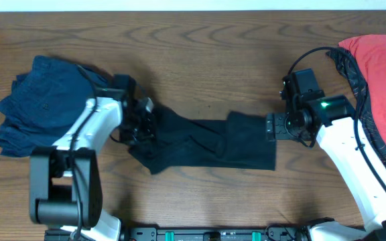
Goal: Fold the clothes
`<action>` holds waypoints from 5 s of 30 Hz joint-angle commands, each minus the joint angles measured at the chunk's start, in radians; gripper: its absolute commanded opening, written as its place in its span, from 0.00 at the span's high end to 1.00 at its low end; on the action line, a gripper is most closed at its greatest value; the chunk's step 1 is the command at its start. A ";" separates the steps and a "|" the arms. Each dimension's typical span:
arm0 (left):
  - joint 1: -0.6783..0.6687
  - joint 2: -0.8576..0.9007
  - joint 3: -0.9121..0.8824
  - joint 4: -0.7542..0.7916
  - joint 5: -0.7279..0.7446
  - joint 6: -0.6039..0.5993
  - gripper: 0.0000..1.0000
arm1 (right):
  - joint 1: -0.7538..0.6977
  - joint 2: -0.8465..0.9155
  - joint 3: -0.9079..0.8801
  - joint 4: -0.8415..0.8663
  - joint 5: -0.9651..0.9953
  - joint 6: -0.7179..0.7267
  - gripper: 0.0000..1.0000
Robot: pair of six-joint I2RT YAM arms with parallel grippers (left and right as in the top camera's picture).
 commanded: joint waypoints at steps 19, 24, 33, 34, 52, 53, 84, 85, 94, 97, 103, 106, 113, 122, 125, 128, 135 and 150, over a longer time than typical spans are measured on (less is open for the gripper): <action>0.016 -0.112 0.225 -0.010 -0.047 -0.090 0.94 | 0.113 0.418 -0.041 0.229 -0.050 -0.017 0.94; -0.032 -0.112 0.225 0.033 -0.046 -0.122 0.94 | 0.169 0.482 -0.041 0.293 -0.055 0.010 0.94; -0.166 -0.112 0.226 0.136 0.015 -0.220 0.94 | 0.226 0.511 -0.041 0.341 -0.055 0.027 0.94; -0.188 -0.112 0.226 0.149 0.015 -0.232 0.94 | 0.228 0.511 -0.041 0.342 -0.055 0.027 0.94; -0.544 -0.112 0.222 0.185 -0.157 -0.314 0.93 | 0.229 0.511 -0.041 0.336 -0.055 0.027 0.94; -0.555 -0.111 0.221 0.185 -0.156 -0.314 0.93 | 0.229 0.511 -0.041 0.336 -0.055 0.027 0.94; -0.338 -0.275 0.293 0.127 -0.354 -0.265 0.60 | 0.053 0.173 0.068 0.160 -0.054 0.032 0.90; -0.303 -0.274 0.293 0.127 -0.354 -0.265 0.60 | 0.054 0.147 0.075 0.169 -0.097 -0.003 0.89; -0.153 -0.163 0.285 0.103 -0.351 -0.295 0.60 | 0.124 0.109 0.079 0.331 -0.518 -0.102 0.89; -0.147 -0.129 0.285 0.085 -0.323 -0.295 0.60 | 0.171 0.147 0.079 0.374 -0.510 -0.093 0.79; -0.147 -0.115 0.285 0.077 -0.313 -0.294 0.60 | 0.249 0.256 0.079 0.421 -0.444 -0.038 0.60; -0.147 -0.115 0.285 0.074 -0.308 -0.294 0.60 | 0.268 0.307 0.079 0.439 -0.418 -0.014 0.64; -0.147 -0.115 0.285 0.062 -0.308 -0.294 0.60 | 0.267 0.346 0.079 0.348 -0.239 0.108 0.99; -0.147 -0.115 0.285 0.051 -0.284 -0.294 0.60 | 0.240 0.254 0.079 0.139 0.044 0.270 0.99; -0.147 -0.115 0.285 0.045 -0.274 -0.294 0.60 | 0.239 0.254 0.079 0.051 0.107 0.330 0.99; -0.147 -0.115 0.281 0.040 -0.274 -0.294 0.60 | 0.238 0.254 0.079 -0.048 0.222 0.472 0.99; -0.147 -0.114 0.276 0.032 -0.274 -0.294 0.60 | 0.220 0.254 0.079 -0.109 0.272 0.557 0.70; -0.161 -0.112 0.275 0.037 -0.279 -0.290 0.60 | 0.237 0.069 0.083 0.150 -0.107 0.152 0.65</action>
